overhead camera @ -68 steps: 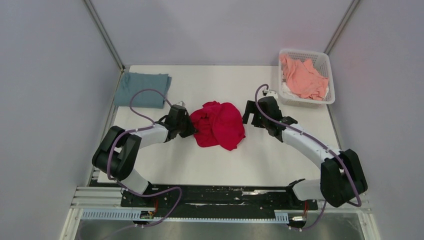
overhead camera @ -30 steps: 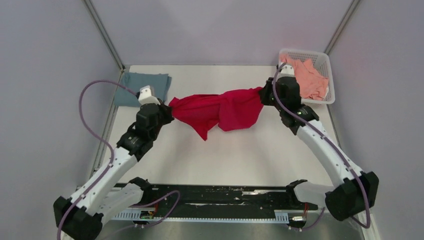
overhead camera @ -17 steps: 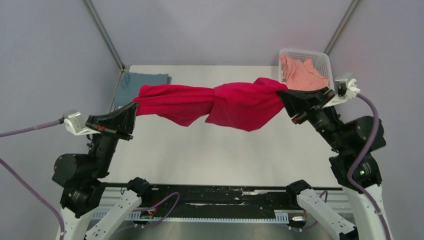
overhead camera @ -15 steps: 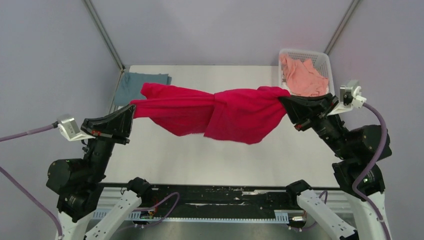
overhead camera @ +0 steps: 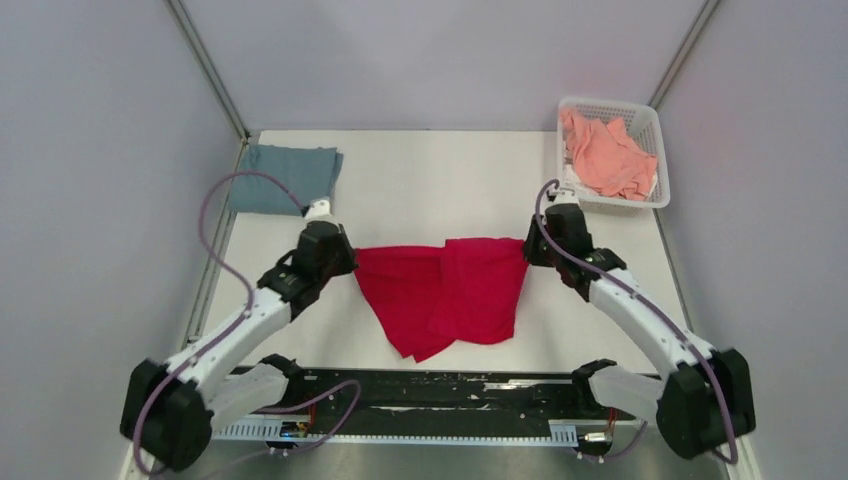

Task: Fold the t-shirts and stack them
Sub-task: Flatten out the tshirt

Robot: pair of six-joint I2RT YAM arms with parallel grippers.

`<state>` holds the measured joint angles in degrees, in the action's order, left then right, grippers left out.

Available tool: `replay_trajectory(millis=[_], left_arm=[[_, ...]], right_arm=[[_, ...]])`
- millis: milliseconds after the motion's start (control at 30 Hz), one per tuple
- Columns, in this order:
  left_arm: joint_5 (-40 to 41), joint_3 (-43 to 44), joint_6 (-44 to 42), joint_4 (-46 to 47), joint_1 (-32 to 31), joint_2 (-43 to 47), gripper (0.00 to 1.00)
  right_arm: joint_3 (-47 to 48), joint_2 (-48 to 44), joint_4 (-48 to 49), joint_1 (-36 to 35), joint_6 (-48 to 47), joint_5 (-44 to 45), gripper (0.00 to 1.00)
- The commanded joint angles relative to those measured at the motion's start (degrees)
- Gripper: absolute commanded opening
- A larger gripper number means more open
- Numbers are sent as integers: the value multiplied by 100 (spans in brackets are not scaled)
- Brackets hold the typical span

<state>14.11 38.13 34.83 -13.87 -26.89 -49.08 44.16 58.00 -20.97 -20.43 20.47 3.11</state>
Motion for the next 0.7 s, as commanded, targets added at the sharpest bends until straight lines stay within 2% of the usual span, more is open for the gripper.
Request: replay_trajectory(millis=[0, 33, 100, 133, 167, 267, 500, 667], left_arm=[[287, -152, 519, 636, 78, -1919, 0], [273, -14, 572, 594, 105, -2635, 0], [324, 552, 619, 329, 159, -3559, 0], [336, 948, 629, 114, 174, -3804, 0], [338, 1291, 648, 16, 179, -4213, 0], [326, 1615, 656, -39, 201, -4632, 0], [89, 1459, 717, 238, 297, -4577, 0], [-242, 1157, 849, 473, 305, -4353, 0]], right_arm=[[158, 1366, 172, 45, 118, 1479, 28], [326, 1685, 172, 41, 123, 1576, 36], [751, 2173, 120, 43, 112, 1599, 63], [933, 2316, 38, 23, 113, 1518, 70], [1051, 2396, -22, -16, 104, 1458, 76], [1173, 2313, -172, -410, -22, 1624, 85], [1109, 1852, -370, -1673, 172, 1822, 91], [1592, 2690, -245, -2187, 402, 1661, 88]])
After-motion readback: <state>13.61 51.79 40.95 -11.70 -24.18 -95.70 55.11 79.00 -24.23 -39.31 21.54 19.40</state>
